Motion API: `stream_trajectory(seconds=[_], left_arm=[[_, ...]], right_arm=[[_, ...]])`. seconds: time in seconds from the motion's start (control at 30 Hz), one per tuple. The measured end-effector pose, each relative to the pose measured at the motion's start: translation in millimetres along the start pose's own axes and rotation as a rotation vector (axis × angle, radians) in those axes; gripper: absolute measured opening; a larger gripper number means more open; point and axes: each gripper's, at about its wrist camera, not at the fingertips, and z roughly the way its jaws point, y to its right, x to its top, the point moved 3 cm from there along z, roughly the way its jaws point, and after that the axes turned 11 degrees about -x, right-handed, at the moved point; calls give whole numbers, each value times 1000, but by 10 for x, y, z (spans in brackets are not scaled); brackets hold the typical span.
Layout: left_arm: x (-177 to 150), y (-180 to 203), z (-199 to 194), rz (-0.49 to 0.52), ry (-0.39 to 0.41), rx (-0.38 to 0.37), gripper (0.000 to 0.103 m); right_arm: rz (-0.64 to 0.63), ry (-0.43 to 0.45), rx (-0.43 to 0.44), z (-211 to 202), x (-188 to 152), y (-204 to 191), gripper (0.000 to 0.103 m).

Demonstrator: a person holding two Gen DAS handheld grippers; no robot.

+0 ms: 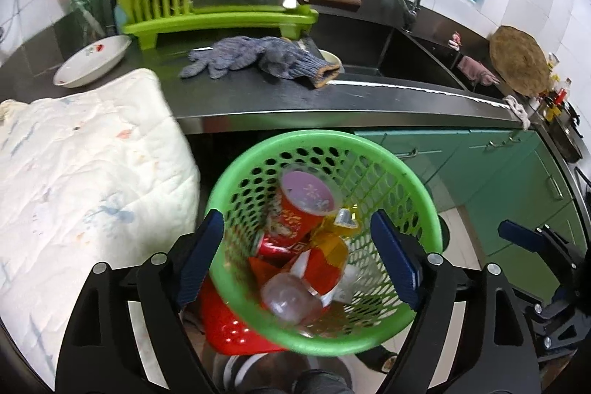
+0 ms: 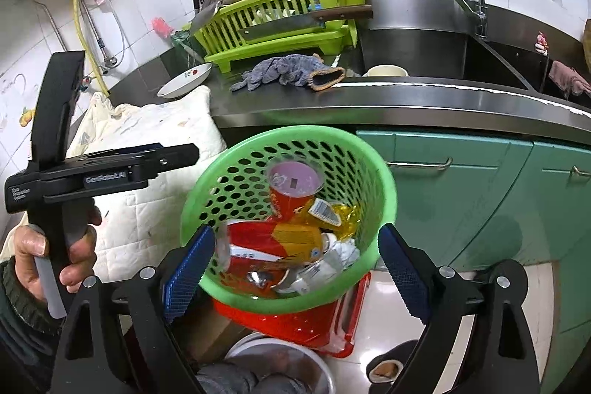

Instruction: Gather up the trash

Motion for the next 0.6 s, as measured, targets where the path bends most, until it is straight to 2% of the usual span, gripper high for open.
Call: stream_trajectory(seconds=[0.27, 0.6], left_arm=[[-183, -254, -571, -24, 66, 88, 84], [-508, -643, -1259, -92, 140, 210, 93]], right_arm=[[-47, 0, 15, -81, -57, -392, 89], [-123, 11, 41, -176, -65, -934, 90]])
